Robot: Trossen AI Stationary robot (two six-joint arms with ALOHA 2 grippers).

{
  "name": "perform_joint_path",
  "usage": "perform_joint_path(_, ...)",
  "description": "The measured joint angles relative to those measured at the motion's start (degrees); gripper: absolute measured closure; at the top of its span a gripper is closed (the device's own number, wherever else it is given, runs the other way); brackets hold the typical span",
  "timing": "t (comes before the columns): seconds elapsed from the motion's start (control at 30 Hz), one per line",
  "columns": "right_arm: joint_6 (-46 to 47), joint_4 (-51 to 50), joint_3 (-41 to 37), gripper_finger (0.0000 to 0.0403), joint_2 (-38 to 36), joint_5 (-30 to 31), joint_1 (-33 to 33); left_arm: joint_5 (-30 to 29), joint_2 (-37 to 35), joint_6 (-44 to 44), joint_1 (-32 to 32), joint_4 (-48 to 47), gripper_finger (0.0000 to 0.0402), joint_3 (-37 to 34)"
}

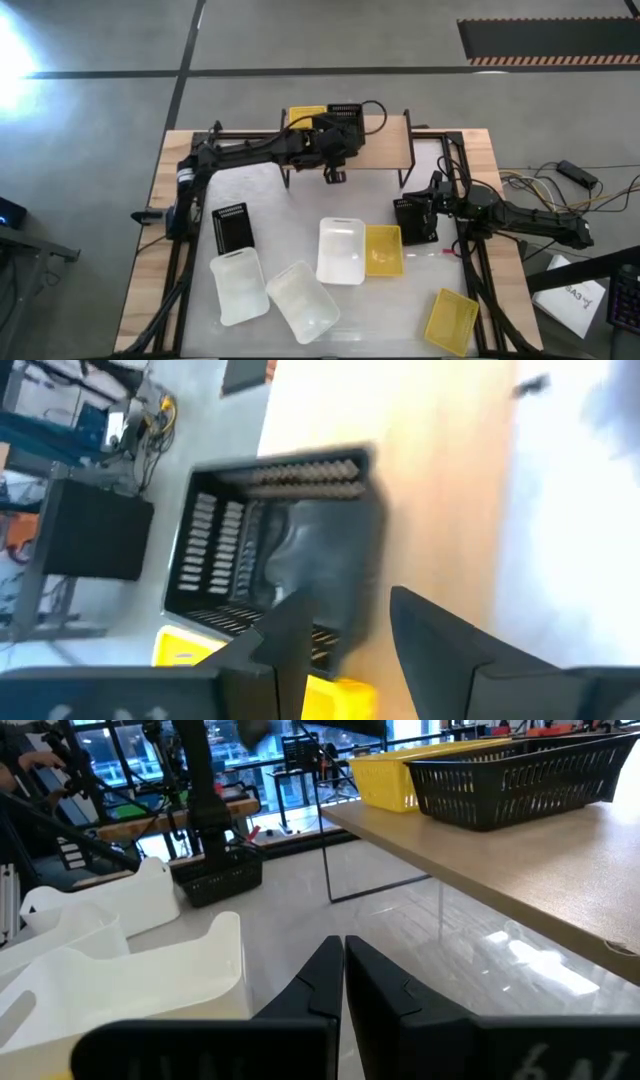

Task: Stack baskets on shelf by color
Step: Put the top white bin on the shelf

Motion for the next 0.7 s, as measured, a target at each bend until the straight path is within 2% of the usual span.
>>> perform_joint_path(0.23, 0.0, 0.0, 0.0, 0.0394, 0.0, 0.0, 0.0, 0.1, -3.1, -6.4, -13.9, -2.4, 0.0281, -0.5)
perform_joint_path(0.4, 0.0, 0.1, 0.0, 0.0394, 0.0, 0.0, 0.0, 0.2, -3.1, -12.4, -27.1, 0.3, 0.0281, -5.9)
perform_joint_path(0.5, 0.0, 0.1, 0.0, 0.0394, 0.0, 0.0, 0.0, 0.1, -2.8, -15.7, -33.6, 5.6, 0.0281, -11.8)
perform_joint_path(0.57, 0.0, 0.1, 0.0, 0.0394, 0.0, 0.0, 0.0, 0.2, -2.6, -18.2, -36.8, 12.8, 0.0281, -16.4)
perform_joint_path(0.7, 0.0, 0.1, 0.0, 0.0394, 0.0, 0.0, 0.0, 2.9, -2.6, -23.9, -39.2, 25.6, 0.0281, -23.4)
